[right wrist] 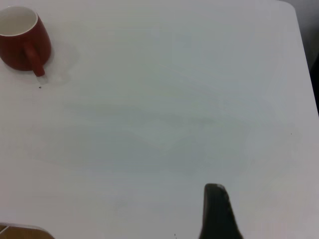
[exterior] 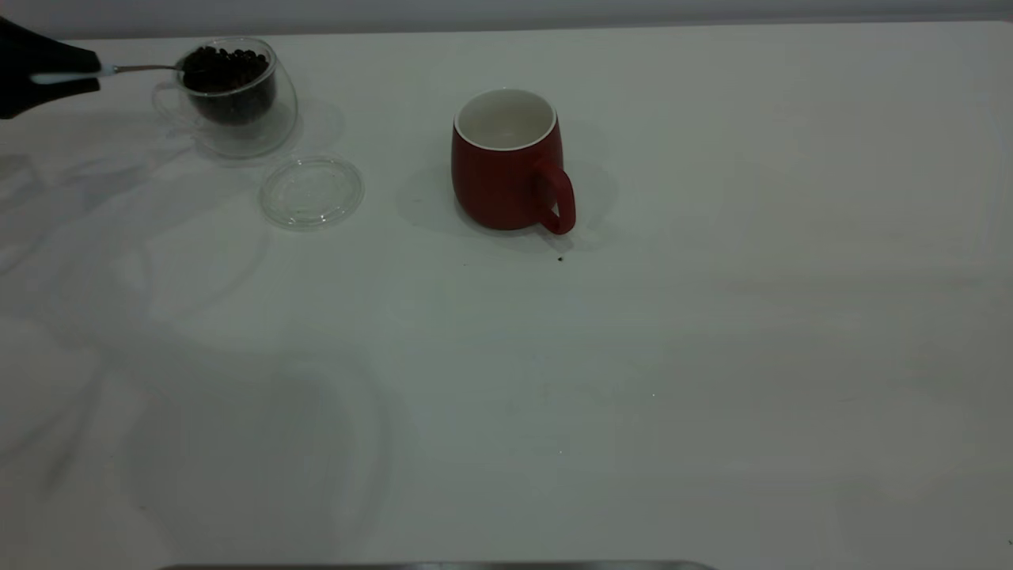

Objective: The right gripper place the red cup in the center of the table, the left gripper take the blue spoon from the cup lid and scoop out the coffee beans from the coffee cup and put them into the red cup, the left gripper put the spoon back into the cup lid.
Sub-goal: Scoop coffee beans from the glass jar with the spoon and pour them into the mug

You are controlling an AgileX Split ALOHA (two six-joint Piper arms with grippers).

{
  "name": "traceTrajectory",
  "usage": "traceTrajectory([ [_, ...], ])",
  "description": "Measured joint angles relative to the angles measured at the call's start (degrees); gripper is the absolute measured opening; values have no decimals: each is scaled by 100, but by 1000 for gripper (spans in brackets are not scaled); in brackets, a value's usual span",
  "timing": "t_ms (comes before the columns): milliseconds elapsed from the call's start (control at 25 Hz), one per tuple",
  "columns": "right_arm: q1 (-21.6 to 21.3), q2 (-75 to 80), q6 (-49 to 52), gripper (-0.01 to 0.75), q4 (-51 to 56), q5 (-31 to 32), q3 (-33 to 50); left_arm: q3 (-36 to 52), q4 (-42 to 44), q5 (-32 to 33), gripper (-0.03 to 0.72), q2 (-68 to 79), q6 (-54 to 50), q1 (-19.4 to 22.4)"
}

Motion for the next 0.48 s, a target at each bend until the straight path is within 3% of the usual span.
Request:
traceTrajectory([
  [480, 0, 0, 0, 520, 0, 0, 0, 0, 0, 494, 114, 0, 104, 113],
])
